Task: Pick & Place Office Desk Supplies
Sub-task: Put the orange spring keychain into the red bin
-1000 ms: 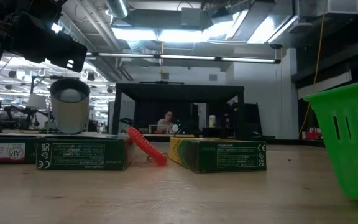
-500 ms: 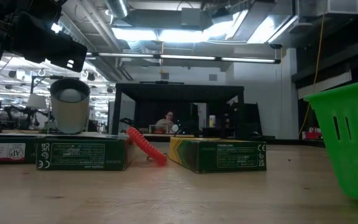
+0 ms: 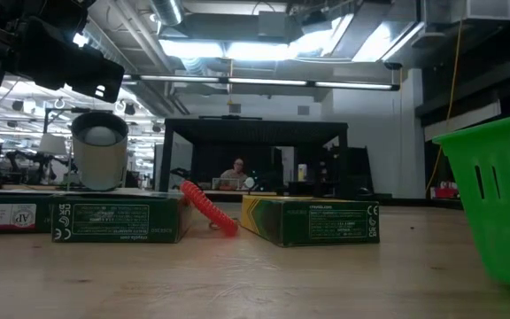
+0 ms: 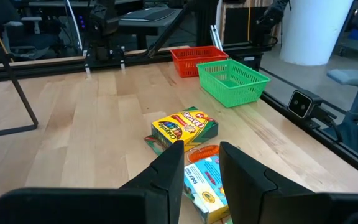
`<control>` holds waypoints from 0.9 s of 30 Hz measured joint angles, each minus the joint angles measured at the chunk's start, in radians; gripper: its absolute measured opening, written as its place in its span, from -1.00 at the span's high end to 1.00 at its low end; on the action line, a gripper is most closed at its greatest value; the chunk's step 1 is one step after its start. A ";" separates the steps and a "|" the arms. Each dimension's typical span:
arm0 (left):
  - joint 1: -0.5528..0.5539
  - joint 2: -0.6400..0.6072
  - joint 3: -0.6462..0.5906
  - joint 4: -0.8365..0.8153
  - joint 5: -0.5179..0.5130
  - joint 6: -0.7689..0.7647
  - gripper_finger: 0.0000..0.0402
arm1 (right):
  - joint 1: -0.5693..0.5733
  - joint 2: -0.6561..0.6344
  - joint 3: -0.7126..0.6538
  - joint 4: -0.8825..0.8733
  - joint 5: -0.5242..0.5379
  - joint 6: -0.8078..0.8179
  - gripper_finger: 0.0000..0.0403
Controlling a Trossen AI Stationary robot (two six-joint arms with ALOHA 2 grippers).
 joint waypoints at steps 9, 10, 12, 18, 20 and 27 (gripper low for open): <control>0.000 0.000 0.000 0.000 0.000 0.000 0.51 | -0.254 0.000 0.000 0.540 -0.245 -0.869 0.25; 0.000 0.000 0.000 0.000 0.000 0.000 0.51 | -0.278 0.000 0.000 0.605 -0.281 -0.959 0.25; 0.000 0.000 0.000 0.000 0.001 -0.007 0.51 | -0.320 0.000 0.000 0.736 -0.358 -1.146 0.25; 0.000 0.000 0.000 -0.036 -0.002 -0.011 0.51 | -0.431 0.000 0.000 0.965 -0.652 -1.474 0.25; 0.000 0.000 0.000 -0.077 -0.048 -0.017 0.51 | -0.458 0.000 0.000 0.961 -0.690 -1.503 0.25; -0.027 -0.008 -0.001 -0.122 -0.138 -0.010 0.51 | -0.503 0.000 0.000 0.961 -0.755 -1.549 0.25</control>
